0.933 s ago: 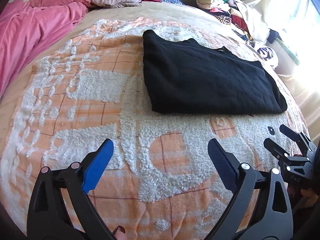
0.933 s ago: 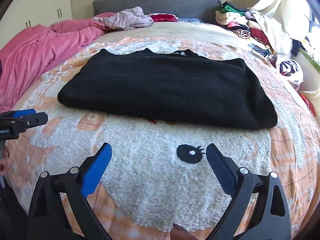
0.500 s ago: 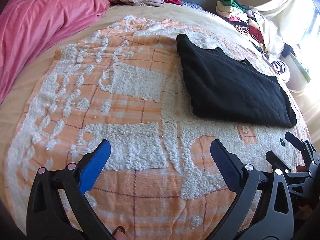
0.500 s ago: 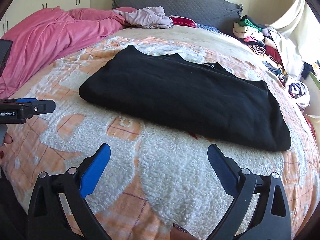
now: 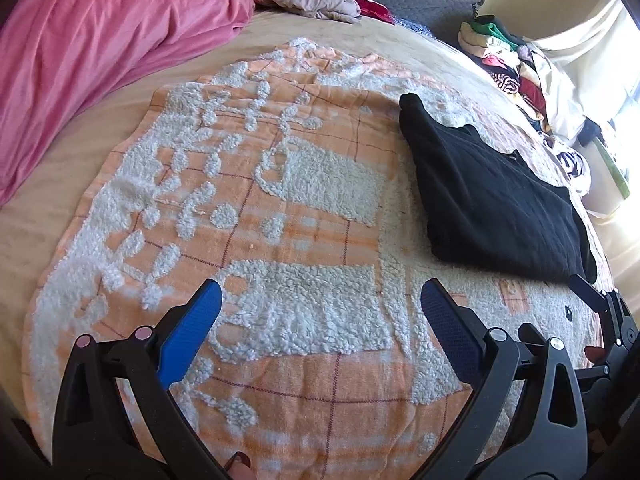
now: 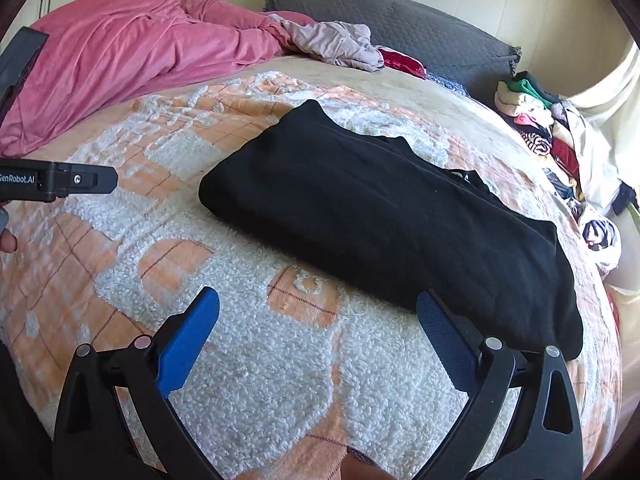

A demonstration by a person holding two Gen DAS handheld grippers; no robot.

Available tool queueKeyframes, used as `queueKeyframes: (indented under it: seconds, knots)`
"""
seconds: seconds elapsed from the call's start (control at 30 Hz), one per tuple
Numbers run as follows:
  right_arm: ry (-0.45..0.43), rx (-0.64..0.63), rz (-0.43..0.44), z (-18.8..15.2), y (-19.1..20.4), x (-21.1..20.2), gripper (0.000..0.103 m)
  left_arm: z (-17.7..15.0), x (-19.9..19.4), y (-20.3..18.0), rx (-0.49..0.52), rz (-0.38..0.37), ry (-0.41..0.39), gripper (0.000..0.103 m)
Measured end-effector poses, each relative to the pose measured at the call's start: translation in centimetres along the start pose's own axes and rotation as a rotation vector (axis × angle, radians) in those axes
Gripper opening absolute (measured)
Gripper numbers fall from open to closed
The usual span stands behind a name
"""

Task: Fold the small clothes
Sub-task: 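Move both grippers to the long side edge of the folded sweatshirt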

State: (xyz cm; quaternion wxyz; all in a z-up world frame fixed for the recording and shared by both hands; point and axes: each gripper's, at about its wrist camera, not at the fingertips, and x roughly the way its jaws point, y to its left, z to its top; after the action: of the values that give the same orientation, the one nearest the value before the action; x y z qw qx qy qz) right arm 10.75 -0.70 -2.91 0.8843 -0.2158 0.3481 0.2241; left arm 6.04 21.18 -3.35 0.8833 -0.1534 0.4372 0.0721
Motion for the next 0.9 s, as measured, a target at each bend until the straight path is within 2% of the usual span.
queueKeyframes:
  seconds: [0.17,0.5,0.7,0.9]
  knots:
    - [0.015,-0.066,-0.028,1.4,1.0,1.8,0.099,1.3,0.7,0.2,-0.012,-0.003,0.010,0.093]
    - [0.052,-0.130,-0.077,3.2,1.9,5.8,0.098,5.0,3.7,0.0,-0.079,-0.080,0.042,0.093]
    - [0.051,-0.098,-0.085,4.3,1.9,7.6,0.099,7.0,5.6,-0.2,-0.100,-0.057,0.054,0.093]
    - [0.049,-0.123,-0.105,5.3,2.1,9.1,0.099,8.2,6.8,-0.6,-0.089,-0.056,0.057,0.093]
